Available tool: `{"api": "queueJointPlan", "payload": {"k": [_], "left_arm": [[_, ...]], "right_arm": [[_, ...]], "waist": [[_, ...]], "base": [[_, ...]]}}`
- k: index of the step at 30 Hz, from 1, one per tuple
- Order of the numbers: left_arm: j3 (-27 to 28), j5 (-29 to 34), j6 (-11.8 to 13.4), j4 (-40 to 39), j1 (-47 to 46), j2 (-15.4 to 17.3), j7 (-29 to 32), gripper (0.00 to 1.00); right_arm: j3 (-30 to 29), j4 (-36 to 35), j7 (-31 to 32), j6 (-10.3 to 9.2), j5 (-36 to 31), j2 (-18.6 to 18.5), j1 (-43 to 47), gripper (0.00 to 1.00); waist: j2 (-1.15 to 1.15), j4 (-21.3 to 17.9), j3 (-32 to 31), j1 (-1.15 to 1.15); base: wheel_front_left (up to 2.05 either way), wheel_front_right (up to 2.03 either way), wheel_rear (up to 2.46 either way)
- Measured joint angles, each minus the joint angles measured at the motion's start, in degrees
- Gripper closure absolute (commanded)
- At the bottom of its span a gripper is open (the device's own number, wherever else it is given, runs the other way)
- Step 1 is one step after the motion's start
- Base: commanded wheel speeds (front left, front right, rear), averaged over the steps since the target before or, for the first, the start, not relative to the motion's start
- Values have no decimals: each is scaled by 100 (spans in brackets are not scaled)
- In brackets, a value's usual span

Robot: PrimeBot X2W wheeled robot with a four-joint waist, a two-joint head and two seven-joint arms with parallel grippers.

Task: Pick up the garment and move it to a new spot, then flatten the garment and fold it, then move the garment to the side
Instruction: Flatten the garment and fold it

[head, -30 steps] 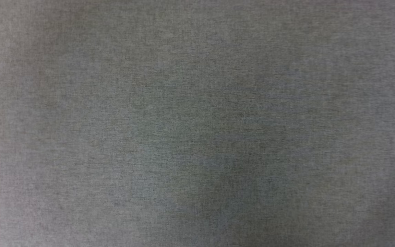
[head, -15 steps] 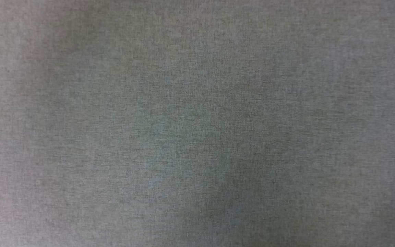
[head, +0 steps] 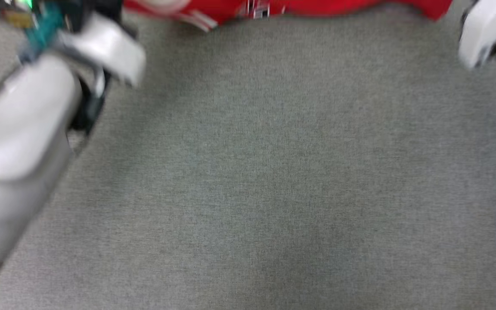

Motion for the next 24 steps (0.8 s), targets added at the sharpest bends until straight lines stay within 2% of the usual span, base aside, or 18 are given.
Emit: {"api": "queueJointPlan", "payload": {"k": [4,10,17,24], "left_arm": [[69,-44,116,-349,1124,100,0,100],[99,-100,191,-851,2942,304,0,100],[-100,-270,152,-1040,4319,535,0,100],[-343,-505,331,-1257,5346,662,26,100]], "right_arm": [[125,-292,-132,-1,178,-149,853,100],[266,-722,-148,0,519,-580,2287,100],[233,-1268,48,-1,776,-933,3521,100],[18,-1952,450,0,906,-1269,4831,100]], "waist": [[0,-19,-306,0],[0,-51,-933,-1],[0,-66,-1559,-1],[0,-50,-2147,-2]], "base": [[0,0,0],[0,0,0],[0,0,0],[0,0,0]]}}
